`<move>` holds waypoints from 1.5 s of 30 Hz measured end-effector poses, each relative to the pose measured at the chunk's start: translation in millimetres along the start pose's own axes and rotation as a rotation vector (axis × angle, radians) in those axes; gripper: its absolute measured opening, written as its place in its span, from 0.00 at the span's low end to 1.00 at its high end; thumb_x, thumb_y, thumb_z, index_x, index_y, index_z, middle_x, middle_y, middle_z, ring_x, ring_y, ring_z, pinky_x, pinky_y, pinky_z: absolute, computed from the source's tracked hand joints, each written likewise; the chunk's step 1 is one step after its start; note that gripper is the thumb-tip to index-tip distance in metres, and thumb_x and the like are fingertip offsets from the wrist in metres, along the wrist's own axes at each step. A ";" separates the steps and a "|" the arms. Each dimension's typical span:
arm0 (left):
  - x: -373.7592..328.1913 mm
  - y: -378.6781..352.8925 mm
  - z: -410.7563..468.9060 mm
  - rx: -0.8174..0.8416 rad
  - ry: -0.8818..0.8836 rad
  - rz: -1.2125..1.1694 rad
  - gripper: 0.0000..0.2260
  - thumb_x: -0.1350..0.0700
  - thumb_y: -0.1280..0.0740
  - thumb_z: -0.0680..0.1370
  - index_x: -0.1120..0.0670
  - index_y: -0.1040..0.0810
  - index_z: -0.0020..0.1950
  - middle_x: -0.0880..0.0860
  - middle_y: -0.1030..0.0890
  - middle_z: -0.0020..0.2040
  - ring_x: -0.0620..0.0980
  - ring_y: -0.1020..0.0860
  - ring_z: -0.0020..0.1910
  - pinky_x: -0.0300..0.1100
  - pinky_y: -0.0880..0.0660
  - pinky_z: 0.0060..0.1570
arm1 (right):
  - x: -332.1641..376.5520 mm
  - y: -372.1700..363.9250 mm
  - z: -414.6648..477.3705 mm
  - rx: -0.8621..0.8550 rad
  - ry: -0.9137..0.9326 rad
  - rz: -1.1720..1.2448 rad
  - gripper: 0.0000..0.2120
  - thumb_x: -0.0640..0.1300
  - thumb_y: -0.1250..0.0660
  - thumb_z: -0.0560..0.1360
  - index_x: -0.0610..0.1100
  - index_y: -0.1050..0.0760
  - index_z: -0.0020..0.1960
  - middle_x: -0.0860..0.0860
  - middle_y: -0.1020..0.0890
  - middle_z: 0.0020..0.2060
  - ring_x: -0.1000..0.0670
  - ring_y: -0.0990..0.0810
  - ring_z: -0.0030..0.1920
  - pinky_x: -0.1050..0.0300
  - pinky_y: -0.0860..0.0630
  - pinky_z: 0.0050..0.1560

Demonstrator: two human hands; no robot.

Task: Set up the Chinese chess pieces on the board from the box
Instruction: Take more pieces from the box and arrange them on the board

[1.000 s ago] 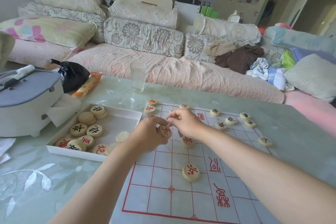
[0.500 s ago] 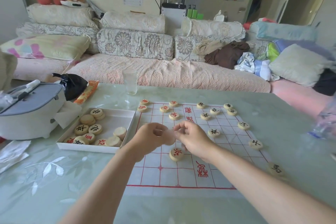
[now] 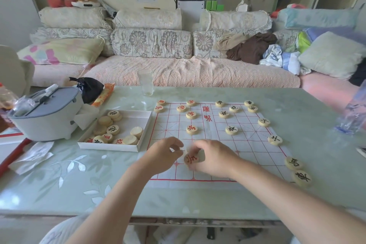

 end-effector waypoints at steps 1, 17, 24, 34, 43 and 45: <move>2.9 -0.6 -1.5 0.011 -0.036 0.100 0.08 0.52 0.32 0.76 0.44 0.22 0.55 0.42 0.22 0.50 0.42 0.24 0.43 0.34 0.29 0.43 | -0.3 -2.2 -2.4 0.015 0.012 -0.031 0.16 0.61 0.26 0.67 0.55 0.23 0.50 0.61 0.18 0.47 0.58 0.21 0.48 0.57 0.23 0.51; 23.3 -5.5 -2.5 0.106 -0.137 0.366 0.15 0.46 0.31 0.75 0.45 0.24 0.61 0.47 0.29 0.54 0.47 0.31 0.58 0.43 0.31 0.59 | 18.1 -18.7 -1.9 0.095 0.146 -0.255 0.12 0.60 0.33 0.73 0.54 0.25 0.50 0.58 0.25 0.50 0.54 0.25 0.49 0.57 0.33 0.45; 26.8 39.4 3.5 -0.139 -0.171 0.278 0.09 0.52 0.30 0.75 0.48 0.21 0.54 0.46 0.23 0.49 0.44 0.26 0.44 0.38 0.30 0.44 | 44.9 -25.2 34.6 0.018 0.106 -0.111 0.08 0.53 0.35 0.76 0.54 0.24 0.54 0.57 0.22 0.53 0.52 0.23 0.54 0.52 0.25 0.55; 101.4 124.0 2.7 -0.432 -0.047 0.287 0.10 0.63 0.35 0.74 0.52 0.20 0.52 0.50 0.23 0.47 0.53 0.25 0.49 0.43 0.28 0.46 | 128.4 -64.8 120.0 0.043 0.176 -0.017 0.13 0.42 0.36 0.78 0.52 0.22 0.60 0.55 0.19 0.56 0.52 0.21 0.55 0.53 0.24 0.57; 184.0 177.9 1.0 -0.459 0.158 0.344 0.14 0.62 0.38 0.75 0.48 0.20 0.56 0.53 0.22 0.52 0.57 0.26 0.55 0.48 0.26 0.53 | 175.5 -104.2 180.1 0.210 0.194 -0.242 0.18 0.47 0.35 0.78 0.55 0.26 0.68 0.54 0.21 0.62 0.49 0.23 0.62 0.54 0.25 0.61; 197.4 181.7 1.3 -0.420 0.225 0.340 0.16 0.62 0.40 0.75 0.47 0.20 0.57 0.52 0.21 0.53 0.55 0.25 0.53 0.48 0.25 0.52 | 177.8 -114.3 188.8 0.274 0.179 -0.323 0.21 0.48 0.33 0.77 0.53 0.27 0.69 0.53 0.21 0.62 0.48 0.23 0.62 0.52 0.25 0.62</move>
Point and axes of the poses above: each hand's wrist, its own z-axis towards the middle knuckle, its own y-axis out of the back of the hand, x = y × z, the point moved 7 cm from there along z, towards the middle knuckle
